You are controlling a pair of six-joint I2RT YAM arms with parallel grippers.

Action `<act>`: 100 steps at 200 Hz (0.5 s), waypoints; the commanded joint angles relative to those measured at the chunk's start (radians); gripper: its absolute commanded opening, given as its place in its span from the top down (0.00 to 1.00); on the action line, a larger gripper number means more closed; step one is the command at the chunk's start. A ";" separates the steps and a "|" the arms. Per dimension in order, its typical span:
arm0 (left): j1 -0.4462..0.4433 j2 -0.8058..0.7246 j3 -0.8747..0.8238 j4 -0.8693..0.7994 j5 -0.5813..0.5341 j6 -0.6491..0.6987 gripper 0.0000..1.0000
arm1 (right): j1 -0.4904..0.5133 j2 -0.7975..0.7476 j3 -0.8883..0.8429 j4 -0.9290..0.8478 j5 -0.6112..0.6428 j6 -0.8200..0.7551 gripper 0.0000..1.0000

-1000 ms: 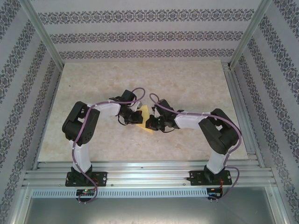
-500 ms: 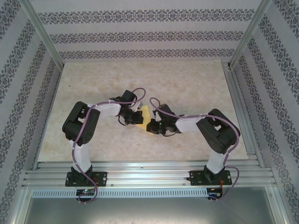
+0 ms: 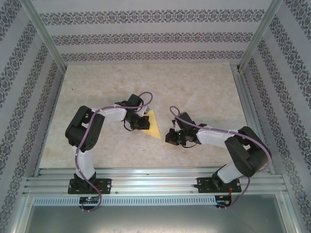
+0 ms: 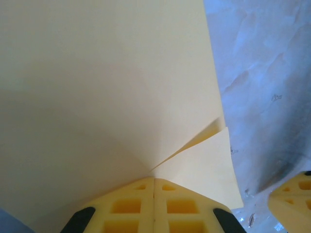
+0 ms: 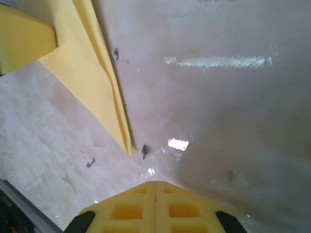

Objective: Fold a paper plane with a square sheet of paper (fold left side to right side)
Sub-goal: Third fold the triangle at the center of the table.

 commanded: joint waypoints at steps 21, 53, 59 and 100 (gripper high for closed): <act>0.011 0.001 0.001 -0.050 -0.076 0.007 1.00 | 0.031 0.044 0.181 -0.046 0.002 -0.030 0.95; 0.011 -0.001 0.015 -0.050 -0.074 0.003 1.00 | 0.048 0.184 0.259 0.035 -0.009 -0.001 0.96; 0.011 -0.001 0.018 -0.053 -0.074 0.003 1.00 | 0.049 0.206 0.269 0.037 -0.007 0.000 0.96; 0.011 -0.005 0.015 -0.060 -0.078 0.009 1.00 | 0.048 0.293 0.273 0.050 0.010 0.003 0.97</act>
